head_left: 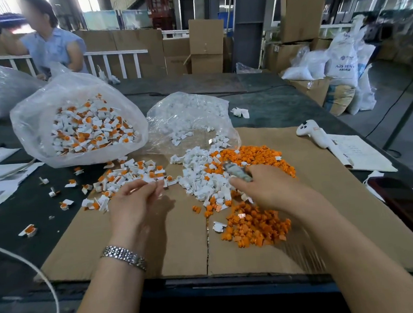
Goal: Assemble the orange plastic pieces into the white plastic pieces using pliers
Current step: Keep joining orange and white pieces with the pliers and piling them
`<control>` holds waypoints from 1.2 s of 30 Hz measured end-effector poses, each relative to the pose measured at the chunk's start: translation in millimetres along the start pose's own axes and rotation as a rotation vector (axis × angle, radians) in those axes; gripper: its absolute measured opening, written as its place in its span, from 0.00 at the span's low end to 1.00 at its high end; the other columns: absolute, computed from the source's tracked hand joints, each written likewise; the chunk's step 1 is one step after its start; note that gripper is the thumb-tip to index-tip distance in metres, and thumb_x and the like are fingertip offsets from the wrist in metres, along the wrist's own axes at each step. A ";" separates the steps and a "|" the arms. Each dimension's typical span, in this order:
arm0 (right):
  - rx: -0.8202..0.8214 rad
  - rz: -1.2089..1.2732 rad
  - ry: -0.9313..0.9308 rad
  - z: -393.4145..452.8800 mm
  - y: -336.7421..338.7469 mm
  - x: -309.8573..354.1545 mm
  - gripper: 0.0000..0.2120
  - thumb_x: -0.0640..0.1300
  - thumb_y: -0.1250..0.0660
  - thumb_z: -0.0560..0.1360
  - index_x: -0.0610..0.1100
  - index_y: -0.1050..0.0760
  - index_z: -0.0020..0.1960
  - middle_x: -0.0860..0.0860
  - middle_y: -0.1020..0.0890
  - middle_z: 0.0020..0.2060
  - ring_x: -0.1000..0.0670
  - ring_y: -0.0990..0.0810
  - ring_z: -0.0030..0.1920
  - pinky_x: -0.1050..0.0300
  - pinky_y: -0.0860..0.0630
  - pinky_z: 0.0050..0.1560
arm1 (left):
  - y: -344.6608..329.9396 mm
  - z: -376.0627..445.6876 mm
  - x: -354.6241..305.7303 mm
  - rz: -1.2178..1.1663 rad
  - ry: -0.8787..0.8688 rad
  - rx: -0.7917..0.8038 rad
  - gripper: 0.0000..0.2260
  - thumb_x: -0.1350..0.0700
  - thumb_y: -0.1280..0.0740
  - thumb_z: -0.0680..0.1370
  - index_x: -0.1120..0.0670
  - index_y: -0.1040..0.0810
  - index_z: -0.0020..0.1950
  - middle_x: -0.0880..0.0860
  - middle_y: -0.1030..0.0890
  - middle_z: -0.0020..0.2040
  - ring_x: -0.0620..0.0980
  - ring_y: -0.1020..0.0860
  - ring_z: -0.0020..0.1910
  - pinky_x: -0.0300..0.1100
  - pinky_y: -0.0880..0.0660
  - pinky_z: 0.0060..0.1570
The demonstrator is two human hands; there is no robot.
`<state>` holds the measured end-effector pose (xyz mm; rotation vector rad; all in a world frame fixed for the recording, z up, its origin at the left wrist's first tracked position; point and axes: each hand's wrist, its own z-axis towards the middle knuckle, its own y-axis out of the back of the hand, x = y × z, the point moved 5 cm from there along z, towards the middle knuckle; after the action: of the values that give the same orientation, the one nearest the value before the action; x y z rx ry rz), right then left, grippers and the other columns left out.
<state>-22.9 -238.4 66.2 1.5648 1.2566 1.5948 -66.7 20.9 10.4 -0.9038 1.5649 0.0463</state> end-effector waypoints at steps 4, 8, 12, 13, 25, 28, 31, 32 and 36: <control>-0.147 -0.222 -0.161 18.6 -0.1 -43.7 0.21 0.64 0.40 0.80 0.45 0.27 0.53 0.46 0.22 0.50 0.46 0.22 0.48 0.52 0.27 0.40 | 6.5 4.2 -7.4 -0.037 -0.058 -0.037 0.11 0.65 0.31 0.80 0.57 0.24 0.61 0.59 0.16 0.55 0.53 0.13 0.47 0.43 0.16 0.45; -0.185 -0.379 -0.230 25.4 -12.4 -65.1 0.30 0.66 0.42 0.79 0.41 0.30 0.67 0.40 0.26 0.64 0.39 0.27 0.64 0.42 0.26 0.61 | -4.8 -4.4 7.7 0.512 -0.215 0.021 0.06 0.61 0.29 0.80 0.50 0.19 0.53 0.53 0.16 0.49 0.41 0.17 0.33 0.33 0.22 0.31; -0.229 -0.452 -0.233 28.8 -22.3 -68.6 0.34 0.68 0.45 0.79 0.41 0.32 0.69 0.40 0.29 0.67 0.39 0.30 0.67 0.41 0.28 0.63 | -29.8 -2.3 19.5 0.912 -0.422 0.117 0.06 0.58 0.30 0.81 0.48 0.17 0.55 0.48 0.17 0.53 0.38 0.19 0.36 0.28 0.27 0.29; -0.234 -0.458 -0.231 29.5 -24.5 -68.6 0.34 0.68 0.46 0.79 0.41 0.31 0.69 0.40 0.29 0.67 0.39 0.31 0.68 0.41 0.29 0.63 | -35.6 0.0 19.6 0.995 -0.475 0.116 0.08 0.56 0.30 0.81 0.48 0.17 0.60 0.48 0.17 0.56 0.38 0.21 0.37 0.28 0.28 0.32; -0.328 -0.430 -0.177 26.6 -23.4 -56.7 0.30 0.66 0.45 0.80 0.43 0.32 0.69 0.42 0.32 0.65 0.40 0.34 0.67 0.41 0.32 0.63 | -56.3 -1.0 34.1 1.362 -0.584 0.252 0.03 0.52 0.30 0.81 0.46 0.21 0.54 0.44 0.21 0.51 0.39 0.24 0.44 0.32 0.32 0.36; -0.456 -0.403 0.001 16.5 -21.3 -23.1 0.23 0.64 0.41 0.79 0.48 0.31 0.65 0.47 0.30 0.60 0.46 0.31 0.61 0.49 0.33 0.55 | -45.0 0.4 31.6 1.136 -0.433 0.257 0.04 0.51 0.28 0.80 0.46 0.19 0.54 0.43 0.17 0.47 0.39 0.20 0.43 0.31 0.28 0.37; -0.381 -0.266 0.224 8.3 -34.9 17.9 0.14 0.59 0.38 0.80 0.52 0.28 0.60 0.54 0.25 0.56 0.50 0.28 0.59 0.48 0.33 0.57 | -31.6 1.8 25.8 0.858 -0.297 0.258 0.07 0.55 0.26 0.79 0.50 0.18 0.56 0.49 0.14 0.41 0.43 0.17 0.37 0.35 0.22 0.36; -0.332 -0.242 0.272 6.3 -42.1 30.5 0.12 0.58 0.38 0.80 0.53 0.27 0.59 0.54 0.24 0.55 0.49 0.27 0.59 0.47 0.33 0.60 | -28.0 0.6 25.1 0.776 -0.256 0.262 0.07 0.57 0.26 0.78 0.52 0.18 0.56 0.51 0.14 0.41 0.45 0.17 0.37 0.38 0.20 0.38; -0.229 -0.367 0.330 8.5 -68.0 62.2 0.14 0.56 0.40 0.82 0.51 0.24 0.62 0.50 0.23 0.58 0.47 0.30 0.63 0.45 0.36 0.62 | -19.7 -10.4 33.4 0.261 0.027 0.229 0.08 0.68 0.28 0.78 0.58 0.15 0.55 0.60 0.14 0.47 0.55 0.15 0.44 0.52 0.15 0.48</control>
<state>-38.4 -154.2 31.1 0.8941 1.3783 1.7203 -61.7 -15.0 -6.7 -0.5203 1.6671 0.0402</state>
